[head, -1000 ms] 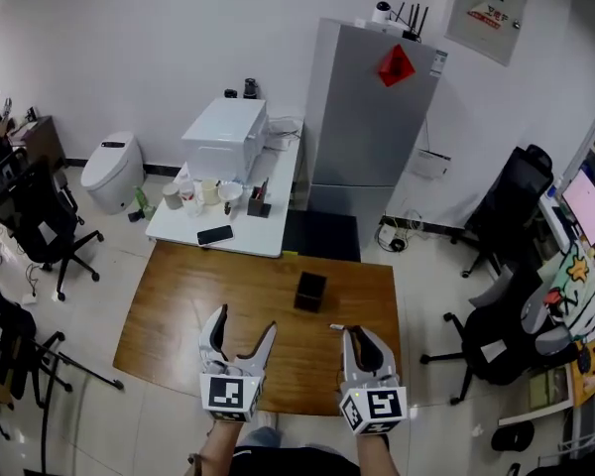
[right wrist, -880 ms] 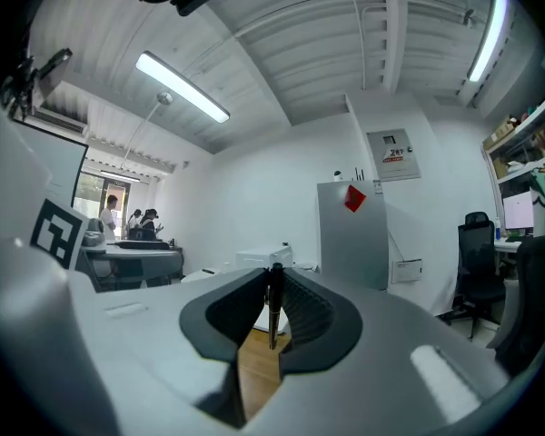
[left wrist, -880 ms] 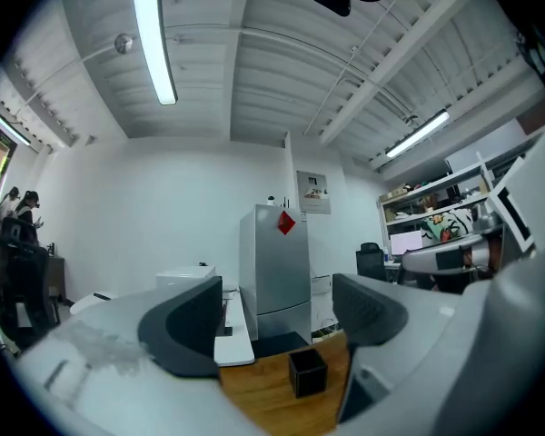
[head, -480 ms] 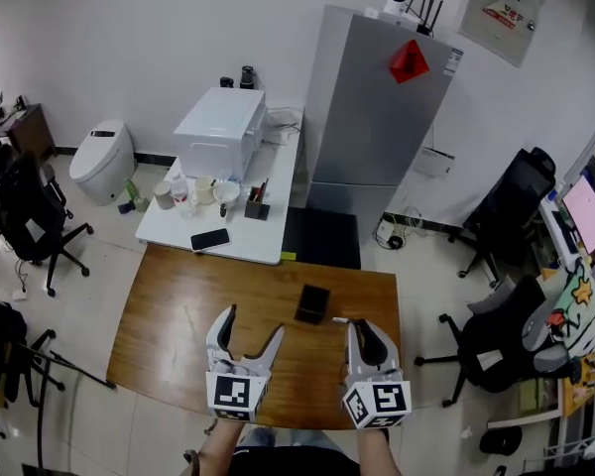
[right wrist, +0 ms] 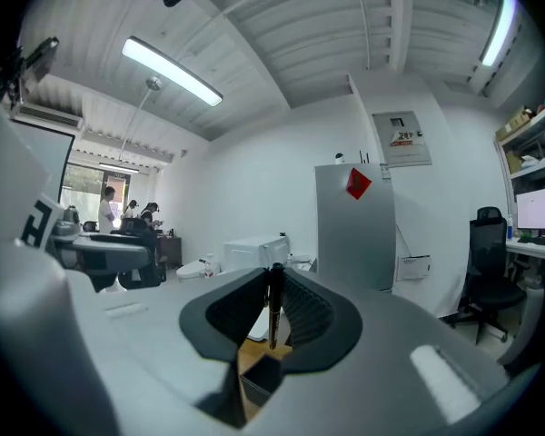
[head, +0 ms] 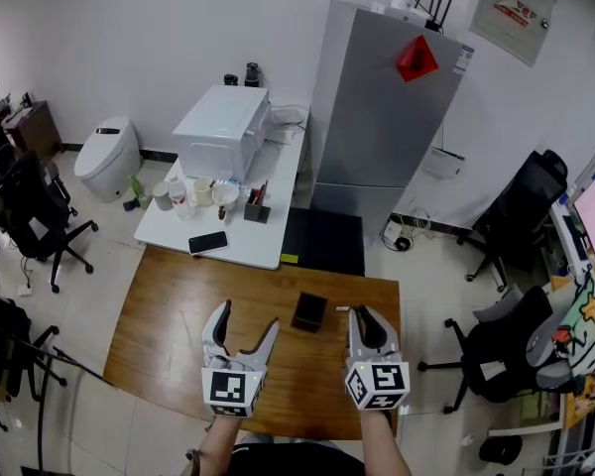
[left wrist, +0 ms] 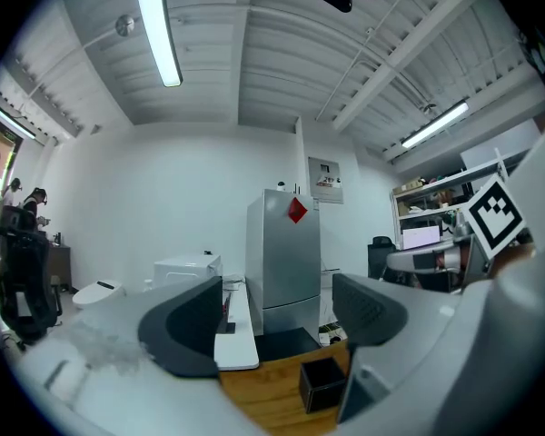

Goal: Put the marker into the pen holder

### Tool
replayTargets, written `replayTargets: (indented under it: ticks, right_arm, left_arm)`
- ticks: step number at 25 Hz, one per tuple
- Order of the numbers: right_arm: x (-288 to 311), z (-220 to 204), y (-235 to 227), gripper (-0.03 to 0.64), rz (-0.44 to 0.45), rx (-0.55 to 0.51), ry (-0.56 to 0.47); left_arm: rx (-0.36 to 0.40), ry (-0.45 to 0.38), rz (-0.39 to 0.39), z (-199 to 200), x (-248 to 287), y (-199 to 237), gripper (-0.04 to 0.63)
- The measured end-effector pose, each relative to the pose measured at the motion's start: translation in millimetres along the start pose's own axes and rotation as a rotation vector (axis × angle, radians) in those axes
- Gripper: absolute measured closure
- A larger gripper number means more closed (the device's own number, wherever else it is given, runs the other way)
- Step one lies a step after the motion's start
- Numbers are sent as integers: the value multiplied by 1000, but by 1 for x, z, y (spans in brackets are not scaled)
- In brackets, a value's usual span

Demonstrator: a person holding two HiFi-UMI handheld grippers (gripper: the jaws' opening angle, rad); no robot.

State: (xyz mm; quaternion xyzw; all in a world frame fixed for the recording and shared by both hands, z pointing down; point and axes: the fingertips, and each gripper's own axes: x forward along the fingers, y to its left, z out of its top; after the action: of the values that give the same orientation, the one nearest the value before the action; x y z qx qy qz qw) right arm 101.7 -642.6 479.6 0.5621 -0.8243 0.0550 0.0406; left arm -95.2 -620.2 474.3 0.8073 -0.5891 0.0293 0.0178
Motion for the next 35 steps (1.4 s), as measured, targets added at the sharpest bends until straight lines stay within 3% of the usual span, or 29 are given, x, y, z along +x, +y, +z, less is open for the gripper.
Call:
replayTargets:
  ticks: [7,18,28,35]
  right_arm:
    - [53,-57,-15,555,60,-28,117]
    - [102,-165,8,555,224,-45,247]
    - [113,-242,2,554,199,-65,428]
    - [107,-265,3,554,161,-33,477]
  left_arm:
    - [9,39,35,-10,3,0,215]
    - [8,110,72,-38,1,7,215]
    - [8,141,93,-51,-9,8,215]
    - [13,139,99,-49,-17,11,215]
